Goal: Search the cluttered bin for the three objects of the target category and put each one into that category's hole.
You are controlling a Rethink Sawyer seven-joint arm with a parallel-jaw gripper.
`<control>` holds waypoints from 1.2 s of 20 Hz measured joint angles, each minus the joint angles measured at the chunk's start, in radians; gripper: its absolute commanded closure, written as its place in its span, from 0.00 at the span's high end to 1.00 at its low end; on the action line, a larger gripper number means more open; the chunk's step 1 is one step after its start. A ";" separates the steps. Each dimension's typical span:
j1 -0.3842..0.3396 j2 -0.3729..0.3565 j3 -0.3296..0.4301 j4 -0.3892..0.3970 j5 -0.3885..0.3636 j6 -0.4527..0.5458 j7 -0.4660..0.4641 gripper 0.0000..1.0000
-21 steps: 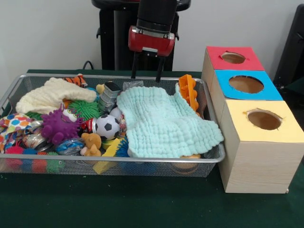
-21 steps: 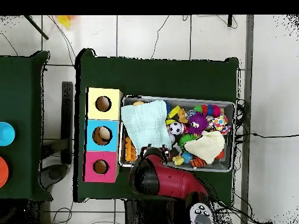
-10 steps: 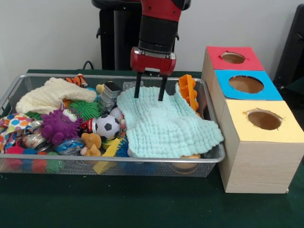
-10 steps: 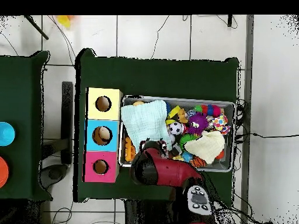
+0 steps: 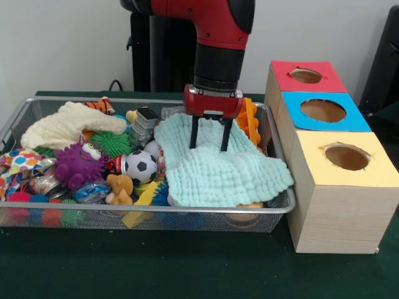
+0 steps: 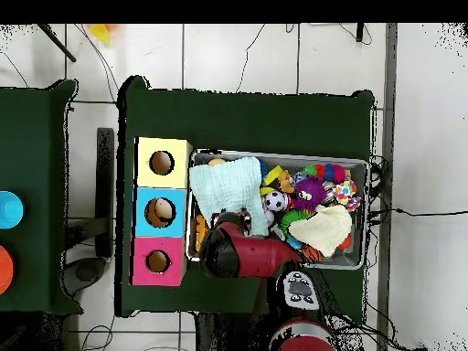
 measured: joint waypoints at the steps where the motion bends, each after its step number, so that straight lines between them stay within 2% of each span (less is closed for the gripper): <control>1: 0.003 0.003 0.000 -0.004 0.000 0.000 0.000 1.00; 13: 0.042 0.044 -0.008 -0.046 0.000 -0.035 0.000 1.00; 24: 0.046 0.068 -0.021 -0.051 -0.010 -0.155 0.000 1.00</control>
